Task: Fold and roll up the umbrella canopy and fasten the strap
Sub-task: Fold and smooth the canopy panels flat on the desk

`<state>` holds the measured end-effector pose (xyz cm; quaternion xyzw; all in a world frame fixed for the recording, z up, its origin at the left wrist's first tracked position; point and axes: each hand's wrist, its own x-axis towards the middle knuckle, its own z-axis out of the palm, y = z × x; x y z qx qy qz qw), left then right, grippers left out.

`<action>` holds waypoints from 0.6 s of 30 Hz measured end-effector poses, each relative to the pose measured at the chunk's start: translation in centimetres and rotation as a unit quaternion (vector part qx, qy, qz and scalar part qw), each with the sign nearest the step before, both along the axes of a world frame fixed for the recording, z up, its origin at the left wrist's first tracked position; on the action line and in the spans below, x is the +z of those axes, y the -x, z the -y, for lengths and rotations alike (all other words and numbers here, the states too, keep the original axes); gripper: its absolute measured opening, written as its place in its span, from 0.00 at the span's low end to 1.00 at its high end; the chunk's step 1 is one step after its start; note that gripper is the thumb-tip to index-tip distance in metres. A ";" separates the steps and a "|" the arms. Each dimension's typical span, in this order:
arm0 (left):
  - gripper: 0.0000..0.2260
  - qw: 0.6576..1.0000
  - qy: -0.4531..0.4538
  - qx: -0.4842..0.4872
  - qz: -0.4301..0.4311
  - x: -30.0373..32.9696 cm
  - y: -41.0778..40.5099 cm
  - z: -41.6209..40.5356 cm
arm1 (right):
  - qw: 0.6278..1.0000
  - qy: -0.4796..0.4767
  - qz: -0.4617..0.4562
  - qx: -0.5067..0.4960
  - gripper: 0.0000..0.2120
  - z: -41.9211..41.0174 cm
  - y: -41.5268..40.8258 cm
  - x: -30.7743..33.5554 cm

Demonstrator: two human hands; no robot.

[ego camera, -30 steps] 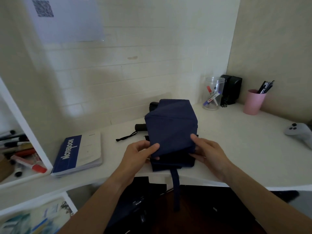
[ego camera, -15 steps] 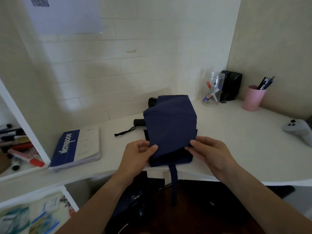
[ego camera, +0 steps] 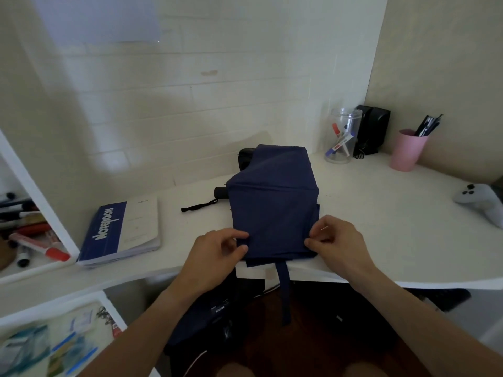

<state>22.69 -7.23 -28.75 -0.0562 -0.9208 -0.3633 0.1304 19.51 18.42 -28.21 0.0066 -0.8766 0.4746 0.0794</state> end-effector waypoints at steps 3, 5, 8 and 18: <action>0.13 0.998 0.055 -0.014 -0.001 0.2 -0.2 -0.1 | 0.998 -0.058 -0.008 0.034 0.06 -0.4 -0.1 0.2; 0.14 0.996 0.081 -0.029 0.005 0.4 0.0 0.1 | 0.998 -0.058 -0.004 0.036 0.06 -0.6 0.0 0.2; 0.10 0.989 0.145 -0.014 -0.017 0.7 0.6 0.1 | 0.997 -0.060 0.008 0.044 0.07 -0.7 0.0 -0.1; 0.23 0.918 0.345 -0.188 -0.058 -1.1 4.0 -2.2 | 0.990 -0.127 0.001 0.057 0.08 -0.7 0.5 0.0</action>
